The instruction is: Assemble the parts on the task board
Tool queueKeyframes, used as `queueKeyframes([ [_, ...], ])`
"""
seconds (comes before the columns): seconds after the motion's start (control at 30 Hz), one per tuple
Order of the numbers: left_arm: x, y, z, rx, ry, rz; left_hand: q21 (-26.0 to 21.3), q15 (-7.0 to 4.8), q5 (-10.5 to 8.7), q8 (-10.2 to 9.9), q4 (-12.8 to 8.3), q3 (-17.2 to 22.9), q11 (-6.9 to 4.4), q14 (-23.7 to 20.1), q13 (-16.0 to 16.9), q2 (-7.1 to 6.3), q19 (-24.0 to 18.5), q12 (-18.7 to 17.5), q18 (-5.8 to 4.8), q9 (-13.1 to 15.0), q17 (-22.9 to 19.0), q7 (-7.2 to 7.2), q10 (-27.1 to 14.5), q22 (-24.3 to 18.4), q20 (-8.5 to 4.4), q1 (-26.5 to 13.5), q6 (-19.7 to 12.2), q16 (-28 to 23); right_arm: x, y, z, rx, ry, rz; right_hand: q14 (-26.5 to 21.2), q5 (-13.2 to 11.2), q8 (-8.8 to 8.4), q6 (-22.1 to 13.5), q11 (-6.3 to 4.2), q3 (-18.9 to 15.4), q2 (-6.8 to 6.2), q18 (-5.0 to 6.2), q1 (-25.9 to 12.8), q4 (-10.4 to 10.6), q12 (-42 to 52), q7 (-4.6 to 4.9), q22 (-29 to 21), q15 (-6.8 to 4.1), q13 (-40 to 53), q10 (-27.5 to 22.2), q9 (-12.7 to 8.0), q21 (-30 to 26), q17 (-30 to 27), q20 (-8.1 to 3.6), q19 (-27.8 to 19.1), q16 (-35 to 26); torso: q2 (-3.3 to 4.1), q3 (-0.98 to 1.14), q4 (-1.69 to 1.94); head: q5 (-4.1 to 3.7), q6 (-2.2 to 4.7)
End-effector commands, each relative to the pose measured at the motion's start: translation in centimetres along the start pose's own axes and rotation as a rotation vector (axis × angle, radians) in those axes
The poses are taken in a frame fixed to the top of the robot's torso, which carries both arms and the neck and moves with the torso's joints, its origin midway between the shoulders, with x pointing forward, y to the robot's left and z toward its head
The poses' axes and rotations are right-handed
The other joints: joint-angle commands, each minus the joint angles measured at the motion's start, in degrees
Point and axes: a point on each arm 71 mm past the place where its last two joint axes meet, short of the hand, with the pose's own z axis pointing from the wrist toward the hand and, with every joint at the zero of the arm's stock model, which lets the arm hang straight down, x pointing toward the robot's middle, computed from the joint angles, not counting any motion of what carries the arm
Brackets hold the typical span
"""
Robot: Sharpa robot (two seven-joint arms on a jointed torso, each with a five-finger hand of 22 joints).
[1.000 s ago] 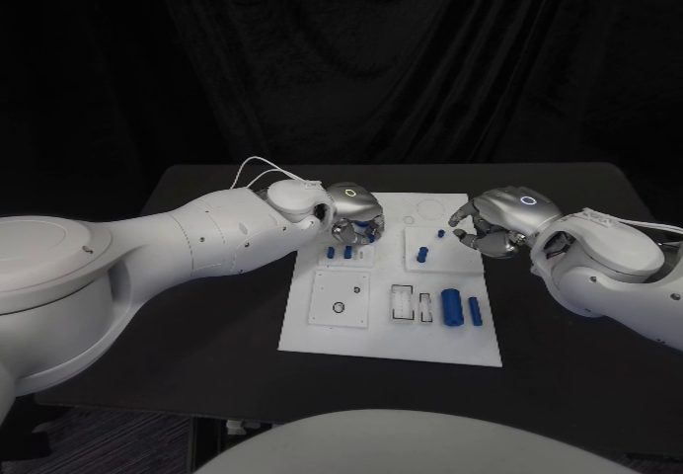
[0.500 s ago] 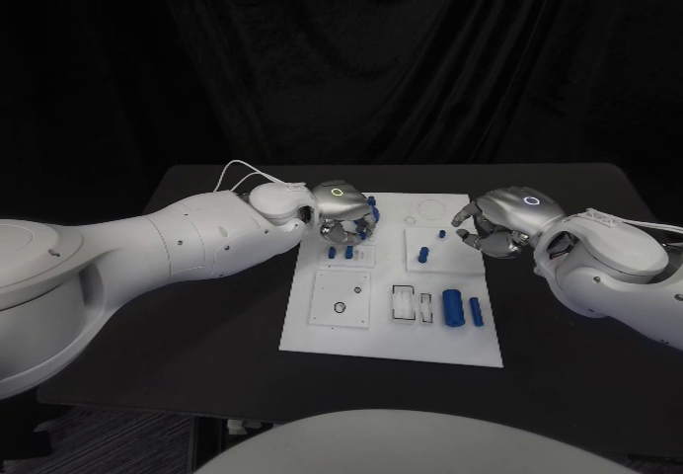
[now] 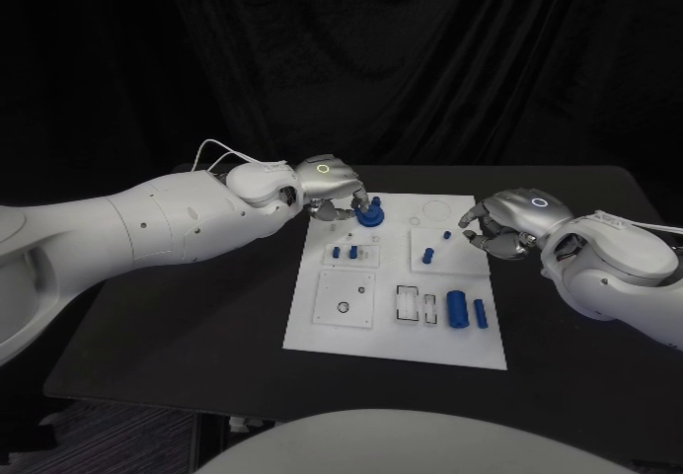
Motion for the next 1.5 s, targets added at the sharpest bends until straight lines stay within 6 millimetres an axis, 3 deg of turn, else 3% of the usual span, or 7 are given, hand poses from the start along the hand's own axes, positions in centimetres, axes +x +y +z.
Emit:
queueKeyframes([
  [0.03,-0.2,-0.3,0.0,0.009,0.022,-0.008,-0.3,0.00,0.24,-0.5,0.0,0.3,0.10,-0.3,-0.2,0.38,0.2,-0.4,-0.83,0.2,0.0,-0.08,0.6,10.4,-0.17,-0.2,-0.1,-0.4,0.1,-0.1,0.0,0.014,0.008,-0.004,4.7,0.2,-0.16,0.3,-0.30,0.5,0.34,0.22,-0.5,0.0,-0.5,-0.12,13.0,-0.36,10.2,2.4,-0.1,-0.4,8.4,-0.40,3.0,-0.2,0.06,-0.16,0.15,0.17,0.01],
  [0.3,0.4,-0.5,-0.2,0.015,0.078,-0.031,0.2,-0.02,-0.21,-0.8,-0.1,0.4,0.12,-0.2,-0.8,0.24,0.5,-0.9,-0.95,0.1,0.1,-0.03,1.3,10.5,-0.14,-0.4,-0.2,-0.3,0.2,0.1,0.1,0.009,0.011,-0.004,4.7,0.2,-0.16,0.3,-0.30,0.5,0.34,0.22,-0.5,0.0,-0.5,-0.12,13.0,-0.36,10.2,2.4,-0.1,-0.4,8.4,-0.40,3.0,-0.2,0.09,-0.22,-0.21,0.36,0.01],
  [0.47,1.0,-0.6,-0.3,0.011,0.101,-0.042,0.2,0.00,-0.81,-0.9,-0.1,0.4,0.18,-0.3,-1.4,0.27,0.5,-1.6,-0.96,0.1,-0.3,0.05,1.5,10.5,-0.12,-0.6,-0.1,-0.4,0.3,0.0,0.0,0.011,0.018,-0.004,4.7,0.2,-0.17,0.3,-0.30,0.5,0.38,0.21,-0.4,-0.1,-0.4,-0.12,13.0,-0.36,10.2,2.5,-0.1,-0.4,8.3,-0.40,3.0,-0.2,0.14,-0.20,-0.07,0.23,0.01],
  [0.87,2.2,-0.5,-0.5,-0.004,0.138,-0.058,-0.1,0.05,-1.15,-0.9,-0.1,0.4,0.22,-0.5,-1.8,0.27,0.3,-2.0,-0.90,0.2,-0.8,0.10,1.7,10.5,-0.11,-0.8,0.1,-0.7,0.4,0.1,0.0,0.008,0.024,-0.004,4.7,0.2,-0.17,0.3,-0.30,0.5,0.38,0.21,-0.4,-0.1,-0.4,-0.12,13.0,-0.36,10.2,2.5,-0.1,-0.4,8.3,-0.40,3.0,-0.2,0.06,-0.06,-0.16,0.43,0.01],
  [1.5,3.2,-0.2,-0.7,-0.030,0.143,-0.061,-0.5,0.16,-1.21,-1.1,-0.4,0.5,0.38,-0.8,-2.3,0.21,0.1,-2.6,-0.81,0.2,-1.4,0.21,2.0,10.3,-0.08,-0.7,0.1,-1.1,0.4,0.2,0.0,0.006,0.022,-0.003,4.7,0.2,-0.17,0.3,-0.30,0.5,0.38,0.21,-0.4,-0.1,-0.4,-0.12,13.0,-0.36,10.2,2.5,-0.1,-0.4,8.3,-0.40,3.0,-0.2,-0.03,-0.04,-0.20,0.25,0.01],
])
